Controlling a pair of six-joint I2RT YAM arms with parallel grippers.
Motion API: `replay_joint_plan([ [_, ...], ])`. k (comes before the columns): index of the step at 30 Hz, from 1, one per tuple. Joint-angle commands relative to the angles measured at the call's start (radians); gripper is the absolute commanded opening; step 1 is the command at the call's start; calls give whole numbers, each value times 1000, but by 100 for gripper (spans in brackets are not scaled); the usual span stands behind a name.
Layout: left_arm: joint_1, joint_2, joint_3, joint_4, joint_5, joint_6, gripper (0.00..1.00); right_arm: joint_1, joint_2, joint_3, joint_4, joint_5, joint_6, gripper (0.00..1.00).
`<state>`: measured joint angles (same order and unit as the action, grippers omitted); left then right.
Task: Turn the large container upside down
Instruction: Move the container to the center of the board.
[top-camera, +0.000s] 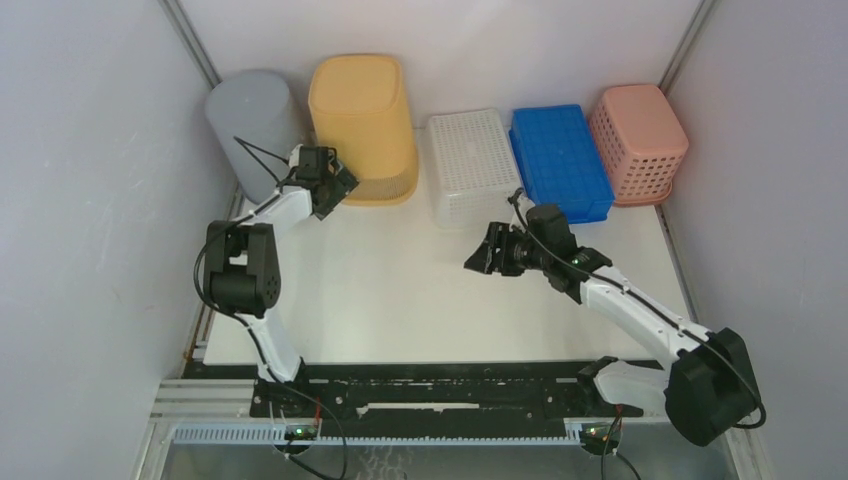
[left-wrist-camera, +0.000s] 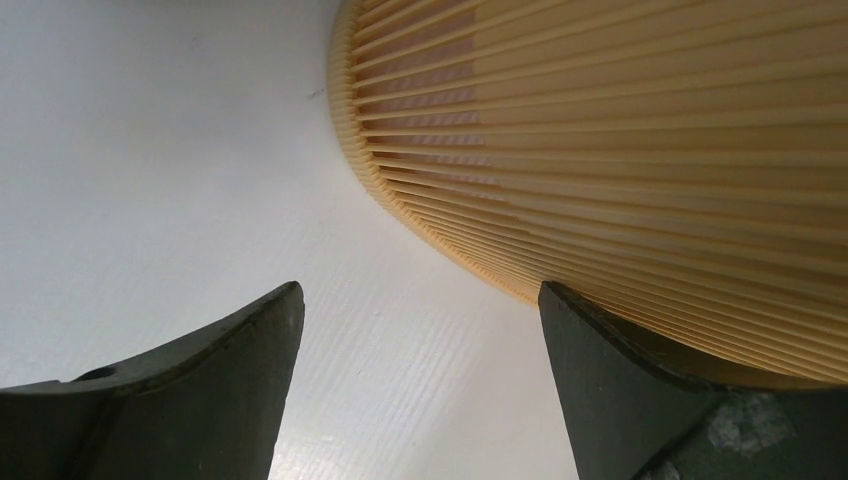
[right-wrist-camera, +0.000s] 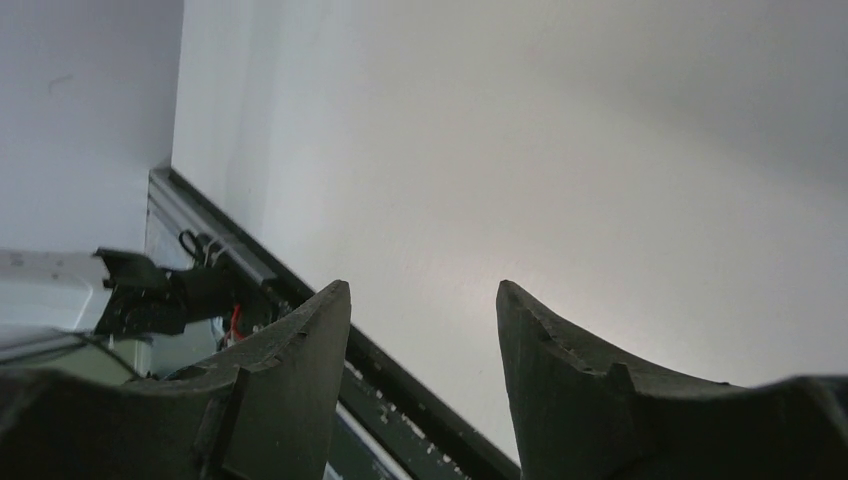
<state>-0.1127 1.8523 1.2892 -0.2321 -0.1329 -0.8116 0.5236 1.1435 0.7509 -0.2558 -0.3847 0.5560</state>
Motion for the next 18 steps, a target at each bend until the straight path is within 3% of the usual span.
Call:
replay_joint_plan([
  [1, 6, 5, 59, 4, 17, 18, 91, -102, 87, 46, 90, 22, -3, 65],
  [10, 5, -215, -121, 34, 58, 5, 93, -189, 363, 165, 248, 249, -10, 63],
  [18, -47, -366, -284, 85, 106, -30, 92, -198, 442, 171, 472, 406, -18, 62],
])
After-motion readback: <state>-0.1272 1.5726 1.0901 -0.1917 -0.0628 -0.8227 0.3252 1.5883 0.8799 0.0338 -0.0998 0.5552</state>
